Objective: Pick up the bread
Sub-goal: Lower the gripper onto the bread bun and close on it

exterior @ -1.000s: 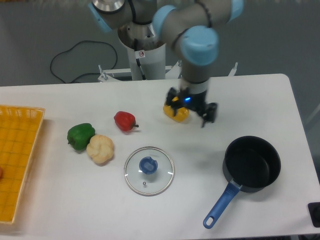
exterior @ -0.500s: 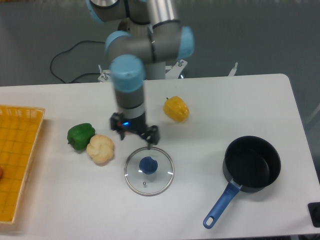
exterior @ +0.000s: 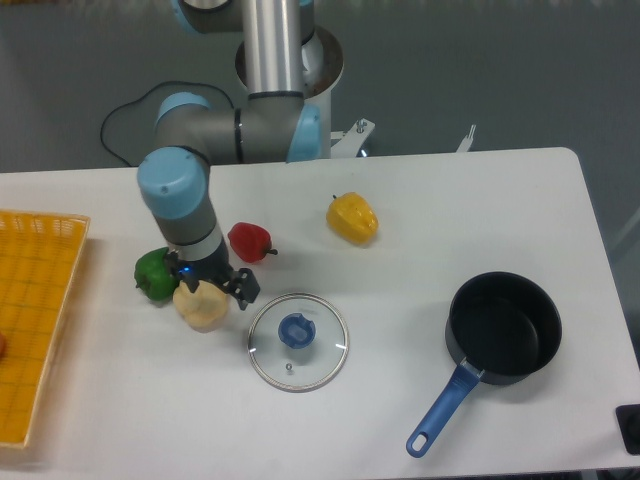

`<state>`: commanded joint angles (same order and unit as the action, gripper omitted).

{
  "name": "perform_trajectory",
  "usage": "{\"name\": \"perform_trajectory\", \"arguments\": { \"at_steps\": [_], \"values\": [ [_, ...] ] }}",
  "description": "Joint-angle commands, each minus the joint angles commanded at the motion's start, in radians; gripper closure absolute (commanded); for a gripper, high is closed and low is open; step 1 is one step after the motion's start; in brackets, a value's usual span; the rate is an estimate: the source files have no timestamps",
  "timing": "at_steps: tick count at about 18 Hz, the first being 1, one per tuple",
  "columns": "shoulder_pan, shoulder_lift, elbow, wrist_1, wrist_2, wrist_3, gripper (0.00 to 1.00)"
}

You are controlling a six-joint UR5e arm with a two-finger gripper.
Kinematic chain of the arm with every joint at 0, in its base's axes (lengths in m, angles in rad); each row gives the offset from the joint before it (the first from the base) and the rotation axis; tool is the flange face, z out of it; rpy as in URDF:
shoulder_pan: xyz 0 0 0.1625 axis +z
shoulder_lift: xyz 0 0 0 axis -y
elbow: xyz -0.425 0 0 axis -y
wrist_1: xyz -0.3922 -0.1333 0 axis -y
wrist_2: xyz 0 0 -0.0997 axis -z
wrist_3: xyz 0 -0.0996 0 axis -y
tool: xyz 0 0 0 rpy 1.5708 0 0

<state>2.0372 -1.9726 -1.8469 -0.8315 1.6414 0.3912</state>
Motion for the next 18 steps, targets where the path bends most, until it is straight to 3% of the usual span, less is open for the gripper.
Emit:
{"name": "perform_trajectory", "arguments": {
  "at_steps": [4,14,16,18],
  "values": [
    [-0.006,-0.032,-0.012,0.057,-0.005,0.008,0.01],
    [-0.003,-0.051,-0.02,0.061,-0.006,0.012,0.02],
    [0.0,-0.052,-0.018,0.061,-0.008,0.014,0.12],
    [0.0,-0.051,-0.017,0.061,-0.009,0.015,0.36]
  ]
}}
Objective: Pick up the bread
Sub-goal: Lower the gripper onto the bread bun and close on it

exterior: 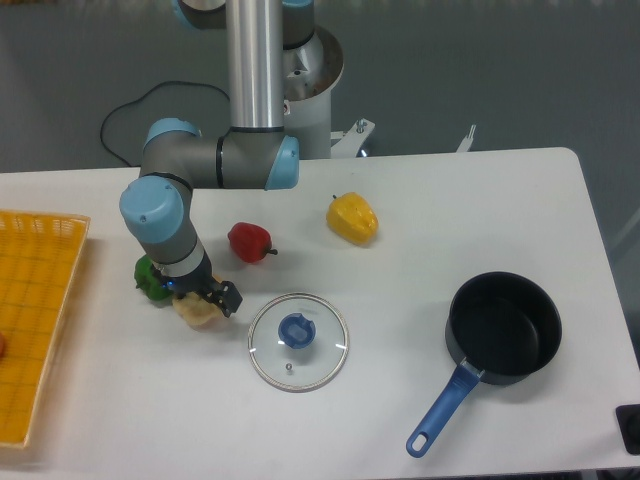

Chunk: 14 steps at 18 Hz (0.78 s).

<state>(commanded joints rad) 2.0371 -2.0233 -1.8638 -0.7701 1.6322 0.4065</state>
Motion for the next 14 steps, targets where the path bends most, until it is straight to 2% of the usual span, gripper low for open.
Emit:
{"name": "perform_trajectory", "arguments": {
  "at_steps": [3,4,5,7,8,14],
  "values": [
    [0.002,0.002,0.0,0.0,0.0,0.008,0.72],
    [0.002,0.002,0.002,0.0,0.0,0.017,0.79],
    [0.002,0.003,0.0,0.0,0.0,0.023,0.82],
    [0.002,0.006,0.002,0.0,0.0,0.023,0.96],
    [0.003,0.009,0.003,0.0,-0.002,0.023,1.0],
    [0.021,0.032,0.011,-0.003,-0.014,0.017,1.0]
  ]
}}
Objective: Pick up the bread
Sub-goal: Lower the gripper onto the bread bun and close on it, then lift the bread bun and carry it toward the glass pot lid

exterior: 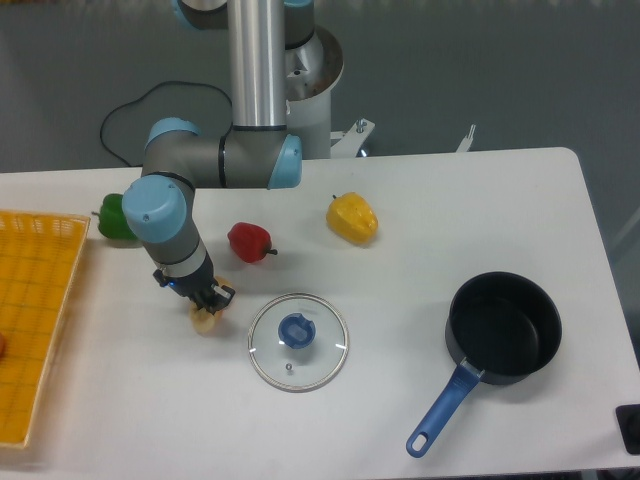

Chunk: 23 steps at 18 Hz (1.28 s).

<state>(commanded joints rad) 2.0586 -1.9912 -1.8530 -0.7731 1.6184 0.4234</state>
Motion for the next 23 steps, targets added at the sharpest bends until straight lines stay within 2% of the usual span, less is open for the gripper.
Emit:
{"name": "perform_trajectory", "arguments": {
  "at_steps": [3,10,12,16,18,23],
  "values": [
    [0.011,0.005,0.003,-0.002,-0.002,-0.003,1.0],
    [0.06,0.06,0.029,-0.015,-0.02,0.008,1.0],
    [0.092,0.072,0.043,-0.053,-0.023,0.017,1.0],
    [0.176,0.107,0.089,-0.191,-0.021,0.142,1.0],
    [0.239,0.132,0.1,-0.222,-0.029,0.227,1.0],
    [0.403,0.137,0.143,-0.308,-0.072,0.461,1.0]
  ]
}}
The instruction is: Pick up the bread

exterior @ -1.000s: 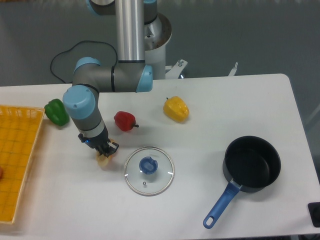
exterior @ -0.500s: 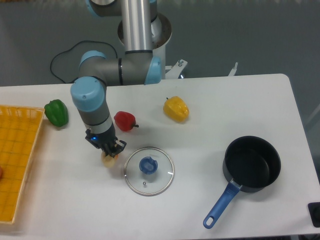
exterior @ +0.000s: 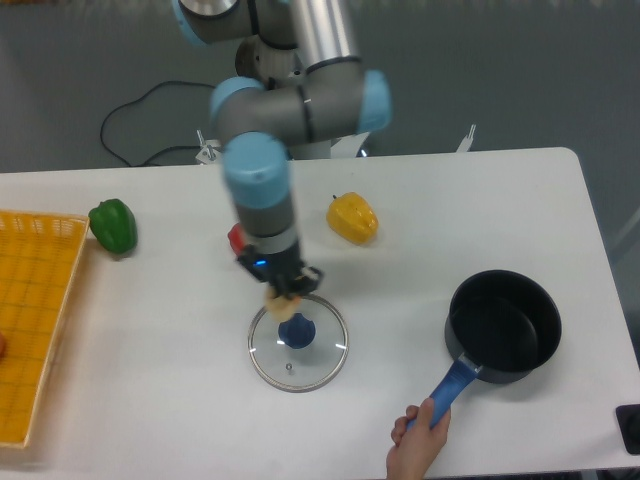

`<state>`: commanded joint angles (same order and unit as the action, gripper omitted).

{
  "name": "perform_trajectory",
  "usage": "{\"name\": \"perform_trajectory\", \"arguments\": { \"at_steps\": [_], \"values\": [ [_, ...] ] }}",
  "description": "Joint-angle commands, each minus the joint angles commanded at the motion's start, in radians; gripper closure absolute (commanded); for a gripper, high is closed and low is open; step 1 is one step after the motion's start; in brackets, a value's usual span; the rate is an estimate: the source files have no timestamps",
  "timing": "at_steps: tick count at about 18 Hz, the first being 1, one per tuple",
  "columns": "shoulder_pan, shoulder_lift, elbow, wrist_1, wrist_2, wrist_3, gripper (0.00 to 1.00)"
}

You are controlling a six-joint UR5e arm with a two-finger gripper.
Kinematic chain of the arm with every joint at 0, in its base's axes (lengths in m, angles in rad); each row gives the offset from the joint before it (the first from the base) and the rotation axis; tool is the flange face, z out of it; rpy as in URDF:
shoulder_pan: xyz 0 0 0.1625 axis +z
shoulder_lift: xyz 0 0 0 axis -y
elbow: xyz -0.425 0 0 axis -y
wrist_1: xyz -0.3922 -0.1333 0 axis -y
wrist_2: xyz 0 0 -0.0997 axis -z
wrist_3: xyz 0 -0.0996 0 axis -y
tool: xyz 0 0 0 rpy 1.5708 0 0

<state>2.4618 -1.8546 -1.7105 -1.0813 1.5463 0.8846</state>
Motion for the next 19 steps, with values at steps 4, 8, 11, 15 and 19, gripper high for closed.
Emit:
{"name": "perform_trajectory", "arguments": {
  "at_steps": [4,8,11,15,19],
  "values": [
    [0.101,0.0,0.022,-0.043,0.005,0.178,1.0],
    [0.18,0.0,0.038,-0.109,0.008,0.328,1.0],
    [0.192,0.0,0.043,-0.124,0.015,0.347,1.0],
    [0.184,0.0,0.037,-0.123,0.015,0.347,1.0],
    [0.181,0.005,0.034,-0.121,0.014,0.347,1.0]
  ]
}}
